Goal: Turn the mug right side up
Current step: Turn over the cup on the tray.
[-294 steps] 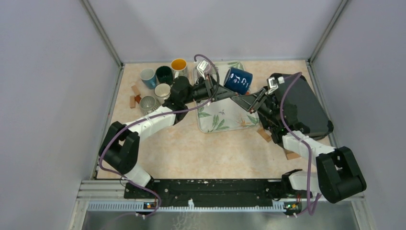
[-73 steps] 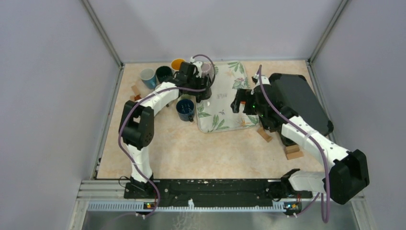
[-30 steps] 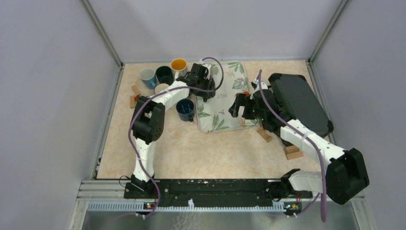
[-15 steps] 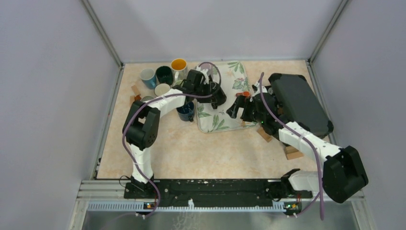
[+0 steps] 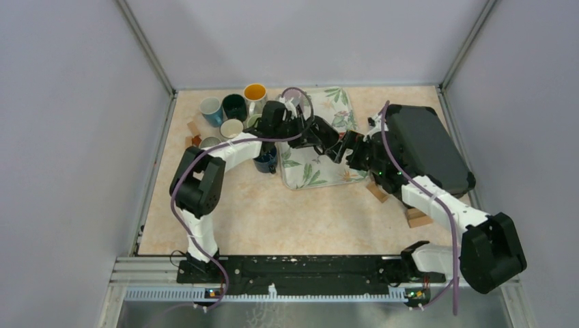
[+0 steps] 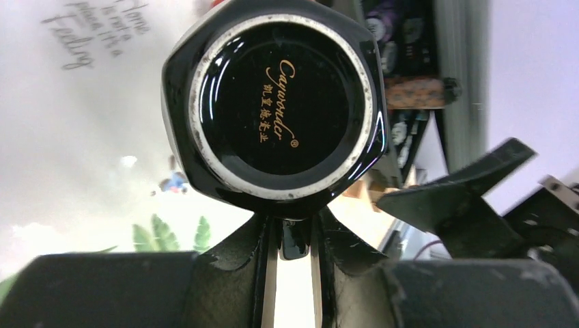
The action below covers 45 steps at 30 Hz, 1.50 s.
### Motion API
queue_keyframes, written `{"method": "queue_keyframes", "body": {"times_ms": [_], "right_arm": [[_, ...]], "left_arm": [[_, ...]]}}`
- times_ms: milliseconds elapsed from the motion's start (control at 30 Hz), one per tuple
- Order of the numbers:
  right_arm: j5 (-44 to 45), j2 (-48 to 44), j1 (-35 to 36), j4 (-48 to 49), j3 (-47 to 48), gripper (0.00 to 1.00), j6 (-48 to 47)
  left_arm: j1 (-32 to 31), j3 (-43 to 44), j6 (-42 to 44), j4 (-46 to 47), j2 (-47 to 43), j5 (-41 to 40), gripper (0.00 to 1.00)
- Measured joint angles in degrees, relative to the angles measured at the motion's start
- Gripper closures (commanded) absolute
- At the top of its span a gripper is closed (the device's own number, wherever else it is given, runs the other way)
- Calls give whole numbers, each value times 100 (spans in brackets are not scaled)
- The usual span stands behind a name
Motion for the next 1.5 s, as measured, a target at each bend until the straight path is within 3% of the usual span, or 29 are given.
{"method": "queue_keyframes", "body": {"times_ms": [300,667,1067,1500], "right_arm": [[-737,-426,-503,673,-118,5,463],[-1843,-387,-918,2481,-225,12,1781],[-2444,313,-922,4186,-267,35,3036],[-2662,876,-898,5053,-267,58,3676]], "left_arm": [[13,-92,-975,1202,-557,575,100],[17,-155,-2343,2848,-678,1139,100],[17,-402,-3143,3899,-678,1370,100],[-20,-487,-3543,4441,-678,1478,100]]}}
